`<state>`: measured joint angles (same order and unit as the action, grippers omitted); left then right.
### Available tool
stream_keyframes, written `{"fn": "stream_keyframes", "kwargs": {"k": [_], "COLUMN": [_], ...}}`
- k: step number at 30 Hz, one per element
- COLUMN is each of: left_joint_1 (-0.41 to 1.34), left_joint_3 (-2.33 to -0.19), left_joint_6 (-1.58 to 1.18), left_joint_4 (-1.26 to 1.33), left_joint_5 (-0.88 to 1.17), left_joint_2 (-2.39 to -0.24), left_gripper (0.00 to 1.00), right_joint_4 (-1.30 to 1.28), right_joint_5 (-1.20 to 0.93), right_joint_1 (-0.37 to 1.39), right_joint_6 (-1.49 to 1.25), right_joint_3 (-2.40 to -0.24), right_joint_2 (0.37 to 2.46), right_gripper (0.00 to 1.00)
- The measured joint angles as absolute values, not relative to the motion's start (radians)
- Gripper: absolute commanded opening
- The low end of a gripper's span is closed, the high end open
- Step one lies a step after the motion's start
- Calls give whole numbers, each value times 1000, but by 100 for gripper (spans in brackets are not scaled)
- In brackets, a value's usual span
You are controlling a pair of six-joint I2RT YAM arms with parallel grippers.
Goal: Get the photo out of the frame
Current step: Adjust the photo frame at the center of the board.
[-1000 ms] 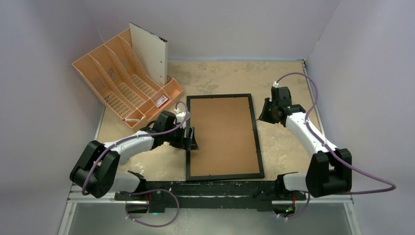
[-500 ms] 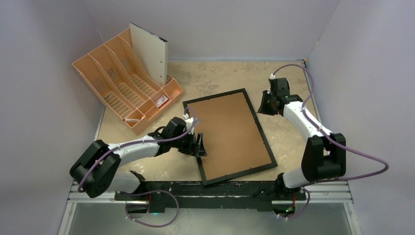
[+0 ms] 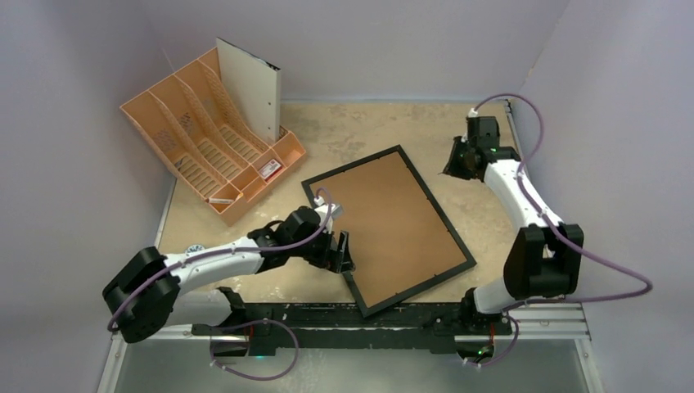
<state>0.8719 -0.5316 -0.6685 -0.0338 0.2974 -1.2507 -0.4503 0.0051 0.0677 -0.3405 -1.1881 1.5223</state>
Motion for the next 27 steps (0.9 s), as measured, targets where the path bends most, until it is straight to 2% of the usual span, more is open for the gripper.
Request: {"fn": "stream_keyframes", "kwargs": {"k": [5,9,13,18,27], "left_joint_1": [838,689,583,572,494], "left_joint_3": [-664,-870,-1179,-1539,-1785], "left_joint_6": [-570,-439,-274,-75,81], "left_joint_4": [-202,-252,-307,-404,-525], "left_joint_5": [207,252,297,313,373], "left_joint_2": [-1212,-1293,-1527,-1848,-2131], "left_gripper": [91,91,90,89,89], "right_joint_4": [-490,-564,-664,-789,-994], "right_joint_5": [87,141,193,224,265], "right_joint_1": [7,5,6,6,6], "right_joint_6": [-380,-460,-567,-654,-742], "right_joint_3": [-1103,-987,-889,-846,-894], "right_joint_2": [1338,1145,1001,876,882], "right_gripper": [0,0,0,0,0]}}
